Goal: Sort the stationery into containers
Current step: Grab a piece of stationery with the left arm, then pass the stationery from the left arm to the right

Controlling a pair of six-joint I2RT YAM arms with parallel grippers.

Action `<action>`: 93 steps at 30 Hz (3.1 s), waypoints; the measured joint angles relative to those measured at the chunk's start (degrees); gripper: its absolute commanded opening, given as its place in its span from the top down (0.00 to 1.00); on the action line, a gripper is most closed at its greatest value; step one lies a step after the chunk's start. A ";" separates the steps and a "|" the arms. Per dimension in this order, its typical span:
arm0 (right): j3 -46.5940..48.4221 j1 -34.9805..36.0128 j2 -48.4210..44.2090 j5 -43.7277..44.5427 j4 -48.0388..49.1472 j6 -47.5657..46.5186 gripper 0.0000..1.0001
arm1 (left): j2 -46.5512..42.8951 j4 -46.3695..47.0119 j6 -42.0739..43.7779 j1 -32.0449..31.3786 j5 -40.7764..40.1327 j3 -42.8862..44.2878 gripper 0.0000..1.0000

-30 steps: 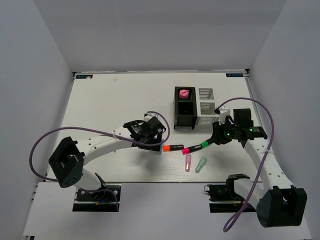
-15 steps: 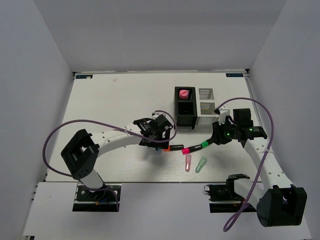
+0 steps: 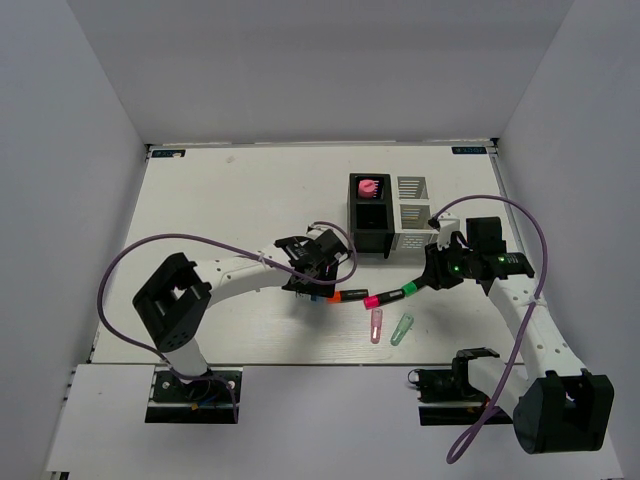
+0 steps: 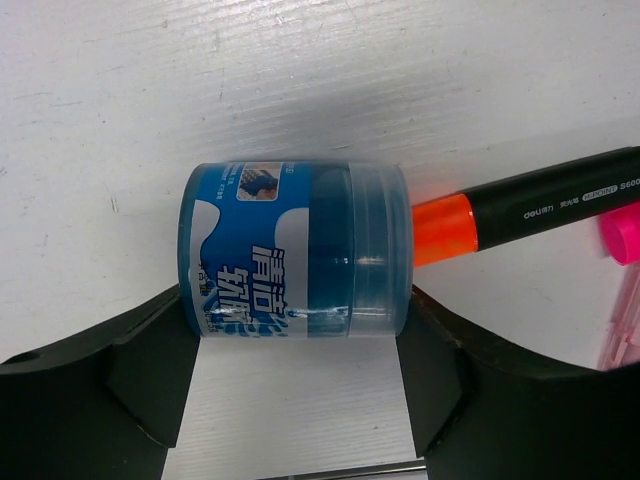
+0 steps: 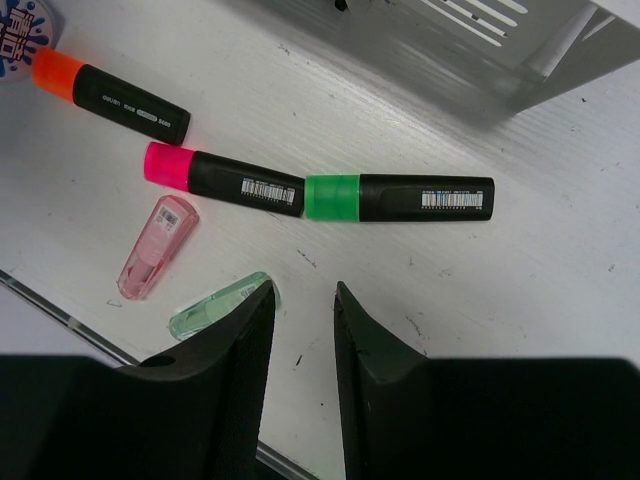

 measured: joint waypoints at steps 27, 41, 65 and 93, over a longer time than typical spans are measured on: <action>-0.33 1.66 -0.79 -48.28 20.68 -8.90 0.11 | -11.28 10.62 -17.38 4.63 23.78 11.82 1.00; 0.33 3.80 2.93 -36.79 36.87 3.41 0.11 | -3.54 12.85 -26.82 6.01 27.26 15.52 1.00; 3.28 5.51 9.01 -34.91 37.73 14.38 1.00 | -3.61 16.17 -29.20 4.96 28.96 15.61 1.00; 12.81 6.10 14.71 -28.37 28.26 11.56 1.00 | -5.68 6.27 -21.44 9.16 22.95 20.55 0.00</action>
